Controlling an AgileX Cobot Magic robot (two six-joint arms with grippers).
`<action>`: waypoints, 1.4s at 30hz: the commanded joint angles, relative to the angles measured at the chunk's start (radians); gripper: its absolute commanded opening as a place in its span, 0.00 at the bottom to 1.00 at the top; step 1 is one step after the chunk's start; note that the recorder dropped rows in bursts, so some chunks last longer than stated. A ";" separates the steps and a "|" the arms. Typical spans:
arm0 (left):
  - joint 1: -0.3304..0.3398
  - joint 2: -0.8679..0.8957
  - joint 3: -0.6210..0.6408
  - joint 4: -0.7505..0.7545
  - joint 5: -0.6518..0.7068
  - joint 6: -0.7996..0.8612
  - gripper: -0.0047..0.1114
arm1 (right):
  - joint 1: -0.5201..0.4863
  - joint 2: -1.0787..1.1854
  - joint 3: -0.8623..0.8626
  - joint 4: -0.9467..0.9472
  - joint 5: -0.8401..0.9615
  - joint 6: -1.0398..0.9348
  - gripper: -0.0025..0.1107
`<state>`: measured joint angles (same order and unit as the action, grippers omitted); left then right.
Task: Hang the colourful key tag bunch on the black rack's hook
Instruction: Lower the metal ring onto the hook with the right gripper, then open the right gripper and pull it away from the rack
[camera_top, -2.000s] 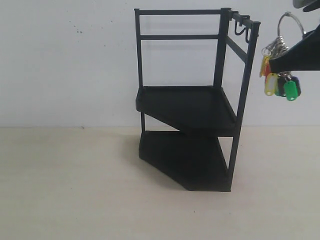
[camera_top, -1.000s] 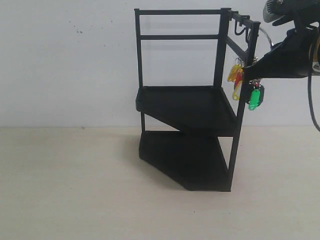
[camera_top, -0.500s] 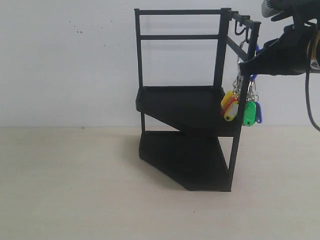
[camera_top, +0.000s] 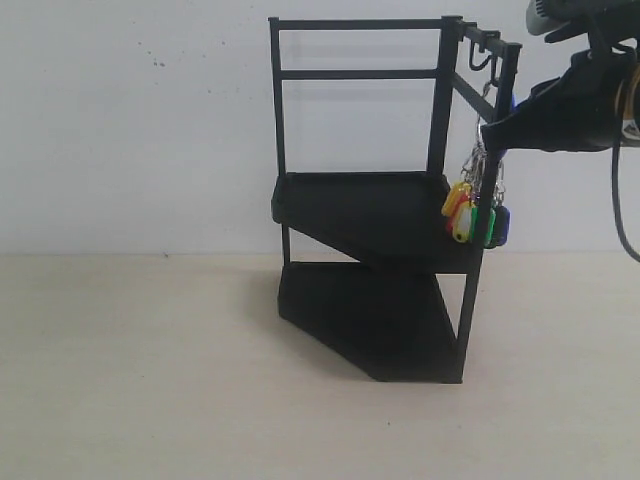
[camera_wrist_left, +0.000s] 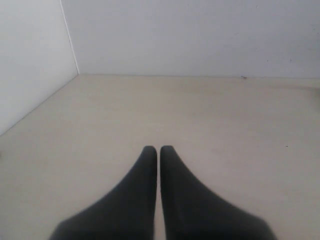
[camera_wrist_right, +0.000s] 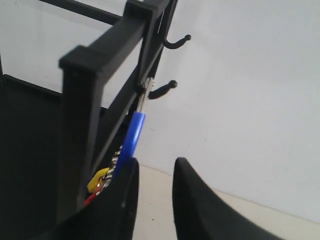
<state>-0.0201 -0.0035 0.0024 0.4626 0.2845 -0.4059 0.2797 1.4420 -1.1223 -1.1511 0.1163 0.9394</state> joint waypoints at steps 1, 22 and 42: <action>-0.001 0.004 -0.002 0.000 0.000 -0.006 0.08 | -0.003 -0.004 -0.007 -0.002 0.043 0.004 0.29; -0.001 0.004 -0.002 0.000 0.000 -0.006 0.08 | -0.003 -0.091 -0.007 0.000 0.320 -0.007 0.59; -0.001 0.004 -0.002 0.000 0.000 -0.006 0.08 | -0.001 -0.223 -0.007 0.644 0.597 -0.563 0.59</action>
<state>-0.0201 -0.0035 0.0024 0.4626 0.2845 -0.4059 0.2797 1.2258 -1.1244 -0.5112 0.7153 0.3595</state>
